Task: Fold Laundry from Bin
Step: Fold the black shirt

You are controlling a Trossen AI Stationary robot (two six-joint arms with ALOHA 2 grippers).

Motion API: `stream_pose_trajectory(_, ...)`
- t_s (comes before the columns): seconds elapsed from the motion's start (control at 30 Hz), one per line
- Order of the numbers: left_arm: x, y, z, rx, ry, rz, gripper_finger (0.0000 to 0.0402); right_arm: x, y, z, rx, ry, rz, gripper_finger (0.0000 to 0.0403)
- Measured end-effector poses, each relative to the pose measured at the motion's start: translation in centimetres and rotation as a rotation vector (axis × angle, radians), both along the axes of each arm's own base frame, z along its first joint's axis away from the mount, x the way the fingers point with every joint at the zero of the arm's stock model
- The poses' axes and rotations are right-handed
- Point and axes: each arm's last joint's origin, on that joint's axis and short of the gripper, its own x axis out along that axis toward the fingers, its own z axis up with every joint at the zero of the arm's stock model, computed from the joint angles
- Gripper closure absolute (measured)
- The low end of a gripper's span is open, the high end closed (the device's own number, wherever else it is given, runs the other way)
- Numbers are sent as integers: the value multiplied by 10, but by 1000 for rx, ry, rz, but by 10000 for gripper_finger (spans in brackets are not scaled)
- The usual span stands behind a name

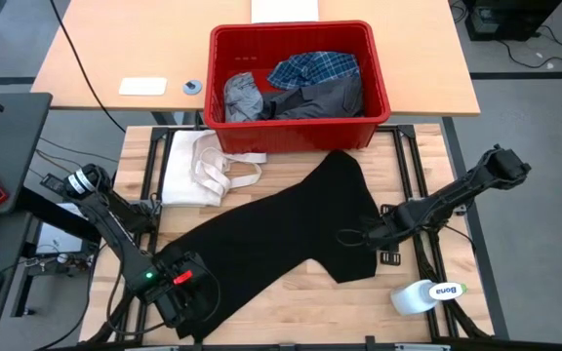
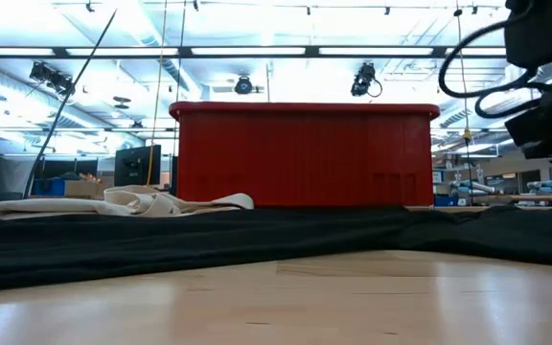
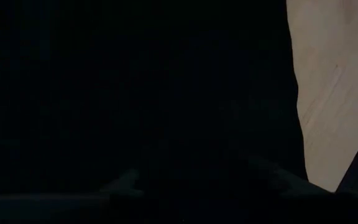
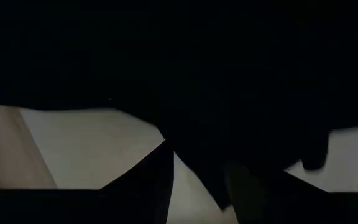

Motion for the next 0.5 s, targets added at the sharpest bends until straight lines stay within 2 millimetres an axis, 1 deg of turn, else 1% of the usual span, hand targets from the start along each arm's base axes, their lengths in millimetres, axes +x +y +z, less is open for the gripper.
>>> stream_pose_trajectory(0.07, 0, 0, 0, -12, 13, -2, 249, -2, 3, 1, 11, 8, -14, 264)
stream_pose_trajectory(0.17, -1, -1, 0, -20, 23, -6, 249, -7, 11, 5, 34, -25, 27, 269)
stream_pose_trajectory(0.3, -1, -1, 0, -20, 23, -11, 249, -11, 20, 6, -12, -65, 102, 270)
stream_pose_trajectory(0.4, -1, -1, 0, -19, 24, -12, 249, -15, 22, 2, -62, -90, 126, 270)
stream_pose_trajectory(0.5, -1, -1, 0, -19, 24, -12, 249, -18, 21, -6, -80, -105, 117, 270)
